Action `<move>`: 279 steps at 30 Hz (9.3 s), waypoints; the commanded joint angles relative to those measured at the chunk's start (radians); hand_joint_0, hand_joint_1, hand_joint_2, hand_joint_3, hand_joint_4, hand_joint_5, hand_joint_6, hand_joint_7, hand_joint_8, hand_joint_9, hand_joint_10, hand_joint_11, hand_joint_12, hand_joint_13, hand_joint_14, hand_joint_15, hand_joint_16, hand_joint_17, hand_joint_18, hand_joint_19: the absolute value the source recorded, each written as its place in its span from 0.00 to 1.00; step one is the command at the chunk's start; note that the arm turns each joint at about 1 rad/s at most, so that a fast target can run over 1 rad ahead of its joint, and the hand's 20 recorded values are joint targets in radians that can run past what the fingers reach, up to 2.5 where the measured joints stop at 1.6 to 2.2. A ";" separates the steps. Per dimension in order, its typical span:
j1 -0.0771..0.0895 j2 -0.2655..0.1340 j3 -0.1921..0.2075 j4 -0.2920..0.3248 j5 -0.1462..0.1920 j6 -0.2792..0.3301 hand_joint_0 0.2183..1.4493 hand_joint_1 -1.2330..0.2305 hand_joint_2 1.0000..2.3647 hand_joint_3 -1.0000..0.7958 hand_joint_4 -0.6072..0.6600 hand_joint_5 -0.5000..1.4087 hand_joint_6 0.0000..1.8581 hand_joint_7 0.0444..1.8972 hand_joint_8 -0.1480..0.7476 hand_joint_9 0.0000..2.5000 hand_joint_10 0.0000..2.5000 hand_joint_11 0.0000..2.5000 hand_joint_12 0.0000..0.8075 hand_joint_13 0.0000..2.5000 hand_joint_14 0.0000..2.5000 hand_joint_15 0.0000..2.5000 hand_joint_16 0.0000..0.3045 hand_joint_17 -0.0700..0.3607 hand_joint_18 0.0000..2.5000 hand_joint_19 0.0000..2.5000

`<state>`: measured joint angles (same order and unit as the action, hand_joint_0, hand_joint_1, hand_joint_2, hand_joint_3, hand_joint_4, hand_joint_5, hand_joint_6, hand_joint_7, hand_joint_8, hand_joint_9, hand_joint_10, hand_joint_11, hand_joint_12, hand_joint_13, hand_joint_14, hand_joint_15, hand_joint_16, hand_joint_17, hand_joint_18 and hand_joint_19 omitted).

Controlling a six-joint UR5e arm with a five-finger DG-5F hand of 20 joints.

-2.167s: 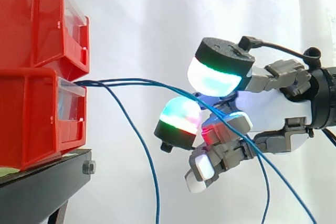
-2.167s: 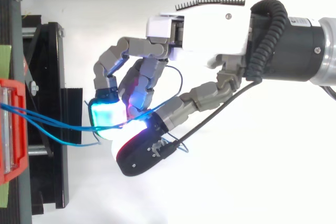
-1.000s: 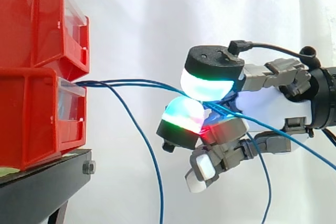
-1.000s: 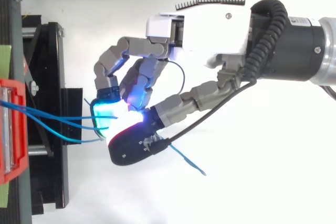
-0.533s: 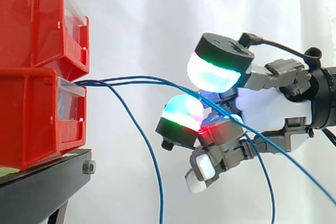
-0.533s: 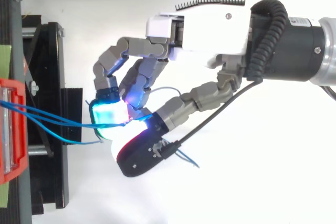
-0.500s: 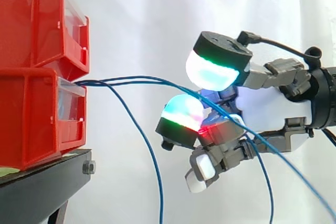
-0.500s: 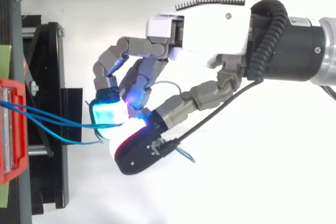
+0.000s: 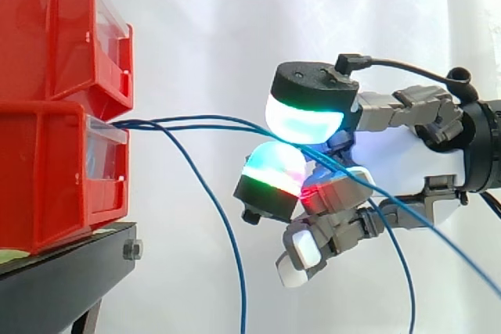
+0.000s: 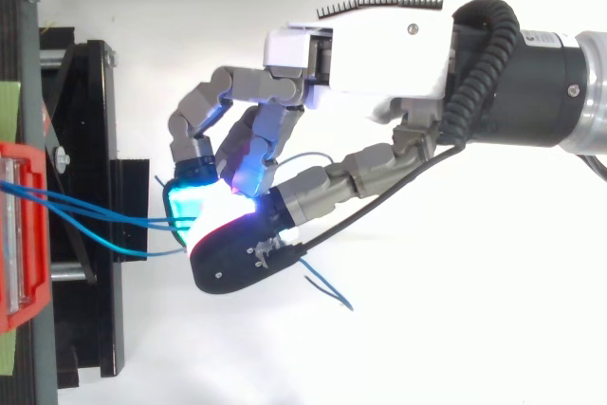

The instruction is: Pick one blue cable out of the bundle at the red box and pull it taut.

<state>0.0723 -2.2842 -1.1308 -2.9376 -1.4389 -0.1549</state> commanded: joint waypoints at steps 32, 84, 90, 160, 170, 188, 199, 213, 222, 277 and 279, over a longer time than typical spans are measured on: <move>0.001 0.000 0.000 0.000 0.000 -0.002 0.44 0.16 0.01 0.38 0.34 0.18 0.50 0.58 0.46 0.31 0.01 0.37 0.43 0.22 0.01 0.15 0.16 0.42 0.21 0.10; 0.001 0.000 0.000 0.000 0.000 0.000 0.18 0.42 0.00 0.31 0.52 0.21 0.40 0.54 0.55 0.39 0.01 0.38 0.50 0.26 0.01 0.18 0.20 0.48 0.21 0.18; 0.001 0.000 0.000 0.000 0.000 -0.002 0.16 0.43 0.00 0.28 0.53 0.21 0.40 0.53 0.57 0.40 0.01 0.38 0.51 0.26 0.01 0.18 0.21 0.50 0.22 0.18; 0.001 0.040 0.019 -0.017 0.051 -0.038 0.30 0.31 0.01 0.53 0.62 0.21 0.40 0.53 0.59 0.45 0.00 0.48 0.51 0.29 0.01 0.19 0.21 0.49 0.26 0.15; 0.001 0.045 0.019 -0.023 0.051 -0.048 0.31 0.27 0.02 0.54 0.63 0.21 0.41 0.51 0.56 0.43 0.00 0.49 0.48 0.27 0.01 0.19 0.19 0.47 0.25 0.15; 0.007 0.045 0.019 -0.058 0.051 -0.049 0.33 0.20 0.02 0.51 0.63 0.20 0.40 0.54 0.54 0.39 0.01 0.50 0.46 0.25 0.01 0.18 0.18 0.45 0.23 0.14; 0.011 0.043 0.019 -0.060 0.051 -0.049 0.35 0.19 0.01 0.43 0.61 0.19 0.43 0.47 0.54 0.38 0.01 0.49 0.46 0.24 0.01 0.17 0.18 0.46 0.22 0.13; 0.014 0.043 0.019 -0.068 0.052 -0.049 0.29 0.35 0.01 0.37 0.57 0.20 0.44 0.51 0.56 0.44 0.00 0.50 0.46 0.27 0.01 0.19 0.18 0.44 0.23 0.17; 0.015 0.043 0.017 -0.071 0.052 -0.049 0.29 0.34 0.01 0.52 0.58 0.20 0.47 0.53 0.64 0.47 0.00 0.51 0.53 0.30 0.01 0.19 0.22 0.51 0.28 0.15; 0.017 0.043 0.017 -0.086 0.052 -0.049 0.42 0.15 0.01 0.39 0.45 0.19 0.49 0.57 0.51 0.41 0.00 0.50 0.44 0.27 0.01 0.17 0.17 0.44 0.25 0.12; 0.017 0.043 0.017 -0.084 0.052 -0.049 0.43 0.15 0.01 0.38 0.44 0.19 0.49 0.56 0.50 0.41 0.00 0.50 0.45 0.26 0.01 0.17 0.17 0.44 0.25 0.11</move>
<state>0.0887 -2.2402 -1.1137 -3.0233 -1.3872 -0.2040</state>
